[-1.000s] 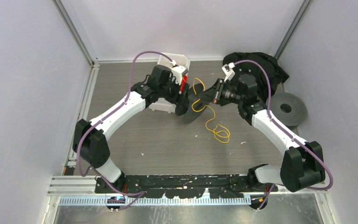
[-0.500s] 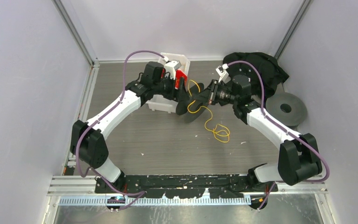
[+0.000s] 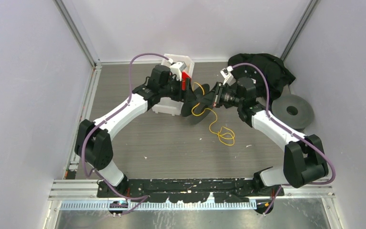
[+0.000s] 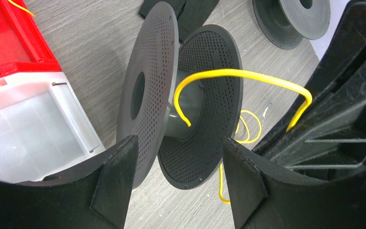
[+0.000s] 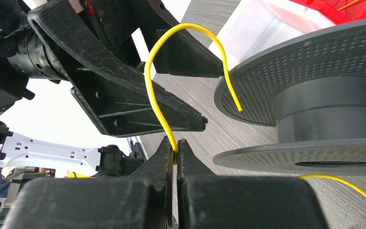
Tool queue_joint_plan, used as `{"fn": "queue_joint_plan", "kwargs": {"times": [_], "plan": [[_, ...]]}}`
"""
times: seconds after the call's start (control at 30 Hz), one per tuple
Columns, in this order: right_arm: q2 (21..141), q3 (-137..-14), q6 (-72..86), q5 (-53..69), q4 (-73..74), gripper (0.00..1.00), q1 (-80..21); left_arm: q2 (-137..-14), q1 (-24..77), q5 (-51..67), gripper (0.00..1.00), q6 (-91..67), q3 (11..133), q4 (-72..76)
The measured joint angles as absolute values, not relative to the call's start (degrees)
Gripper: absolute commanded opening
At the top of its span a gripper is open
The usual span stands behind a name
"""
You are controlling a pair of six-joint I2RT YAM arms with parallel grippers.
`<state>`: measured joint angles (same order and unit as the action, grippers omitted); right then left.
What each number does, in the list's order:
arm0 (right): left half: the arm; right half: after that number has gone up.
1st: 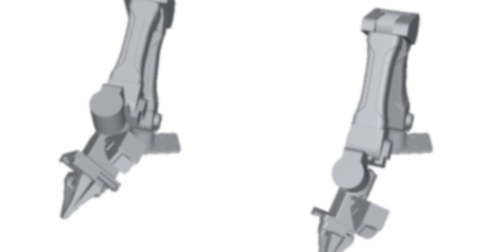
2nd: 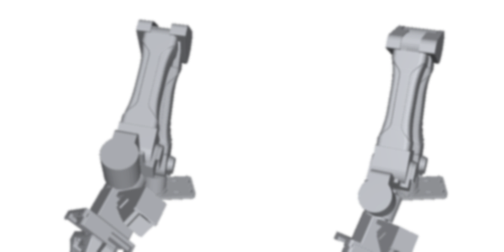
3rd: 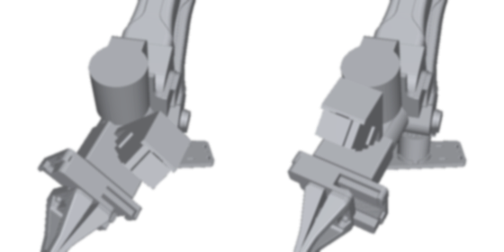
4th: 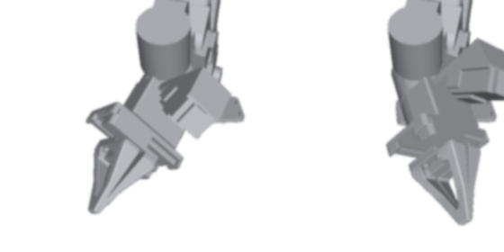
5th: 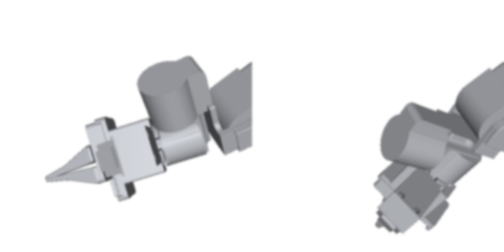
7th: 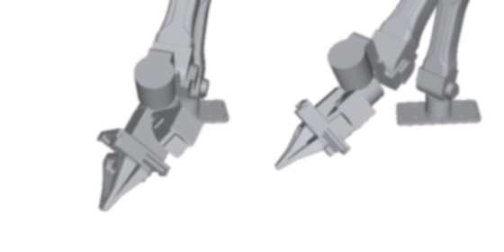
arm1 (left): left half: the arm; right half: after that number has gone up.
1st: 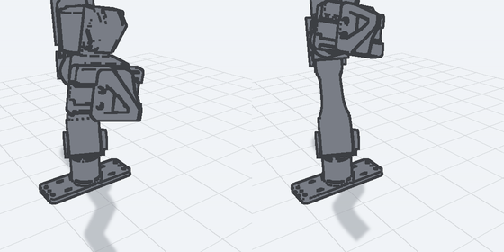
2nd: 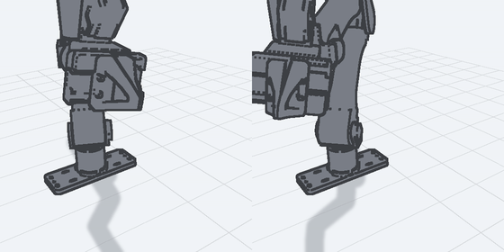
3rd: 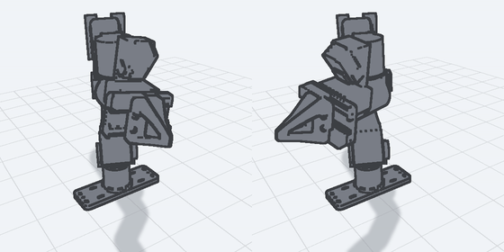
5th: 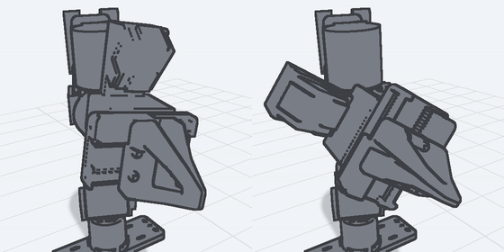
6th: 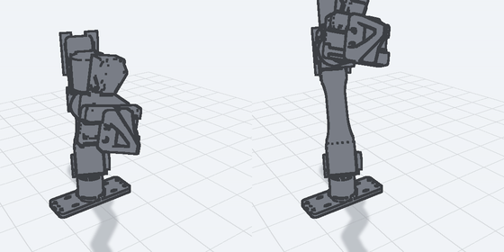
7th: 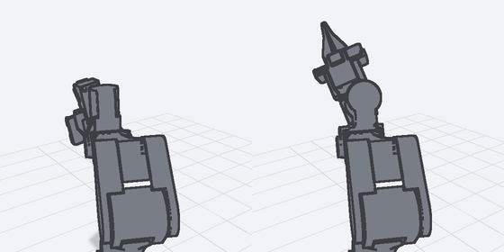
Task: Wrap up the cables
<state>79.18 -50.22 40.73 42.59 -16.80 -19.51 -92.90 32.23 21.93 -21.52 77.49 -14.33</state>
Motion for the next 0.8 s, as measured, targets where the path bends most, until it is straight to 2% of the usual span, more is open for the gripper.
{"fn": "queue_joint_plan", "kwargs": {"times": [0.17, 0.5, 0.8], "plan": [[79.3, -49.5, 40.8, 42.6, -16.9, 0.01, -19.5, -94.2, 33.2, 19.4, 0.60, -20.5, 77.5, -13.3], [80.5, -48.2, 40.8, 42.6, -17.5, 0.00, -19.5, -95.3, 33.7, 17.3, 0.57, -18.4, 77.1, -9.4], [80.5, -48.0, 40.8, 42.7, -18.0, 0.01, -18.9, -101.1, 33.7, 17.3, 0.49, -16.8, 77.1, -5.7]]}}
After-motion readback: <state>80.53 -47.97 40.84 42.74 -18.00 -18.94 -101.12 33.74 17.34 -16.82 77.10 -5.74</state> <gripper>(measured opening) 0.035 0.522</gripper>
